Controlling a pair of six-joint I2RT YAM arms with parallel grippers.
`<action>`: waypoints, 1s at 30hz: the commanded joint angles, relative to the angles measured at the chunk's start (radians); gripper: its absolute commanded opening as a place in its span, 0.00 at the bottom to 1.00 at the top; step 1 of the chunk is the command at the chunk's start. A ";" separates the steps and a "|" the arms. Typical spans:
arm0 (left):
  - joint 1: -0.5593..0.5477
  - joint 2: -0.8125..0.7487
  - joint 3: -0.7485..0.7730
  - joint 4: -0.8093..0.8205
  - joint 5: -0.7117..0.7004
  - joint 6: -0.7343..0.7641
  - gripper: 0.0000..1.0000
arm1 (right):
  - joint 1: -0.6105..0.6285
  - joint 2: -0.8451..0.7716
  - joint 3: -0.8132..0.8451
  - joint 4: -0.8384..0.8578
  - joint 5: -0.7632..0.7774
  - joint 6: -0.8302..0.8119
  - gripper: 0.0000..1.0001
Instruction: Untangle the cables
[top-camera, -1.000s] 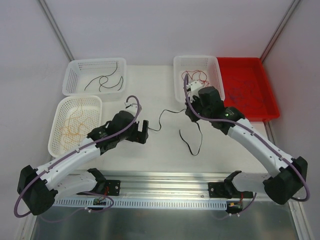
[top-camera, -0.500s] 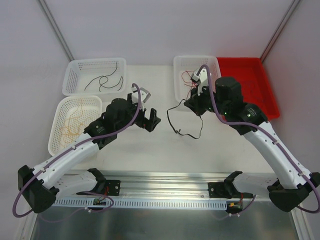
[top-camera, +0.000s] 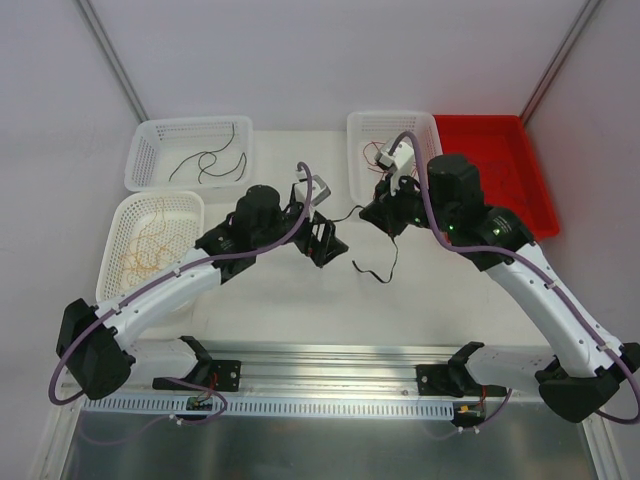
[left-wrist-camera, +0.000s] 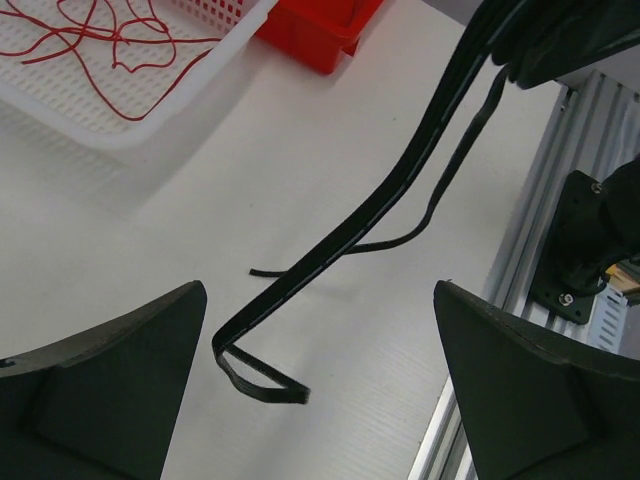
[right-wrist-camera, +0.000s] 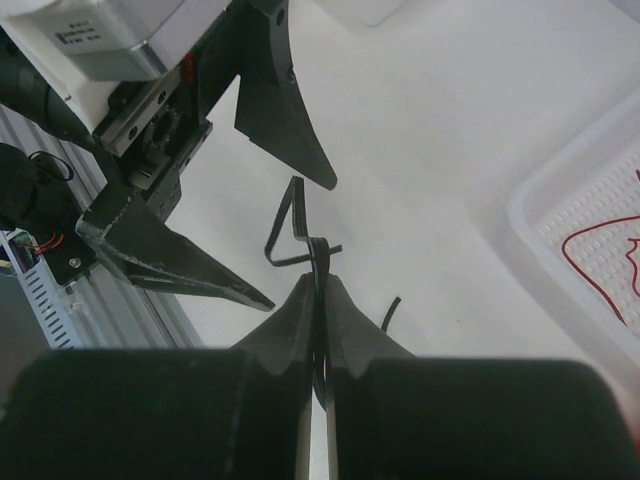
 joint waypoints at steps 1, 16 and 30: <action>-0.021 0.005 0.041 0.096 0.092 -0.012 0.98 | 0.011 0.004 0.033 0.068 -0.043 0.020 0.05; -0.030 0.008 0.018 0.119 0.069 -0.060 0.01 | 0.024 -0.002 -0.032 0.119 -0.044 0.069 0.06; 0.011 -0.073 0.111 0.027 -0.200 -0.029 0.00 | 0.023 -0.154 -0.148 0.006 0.046 0.089 0.77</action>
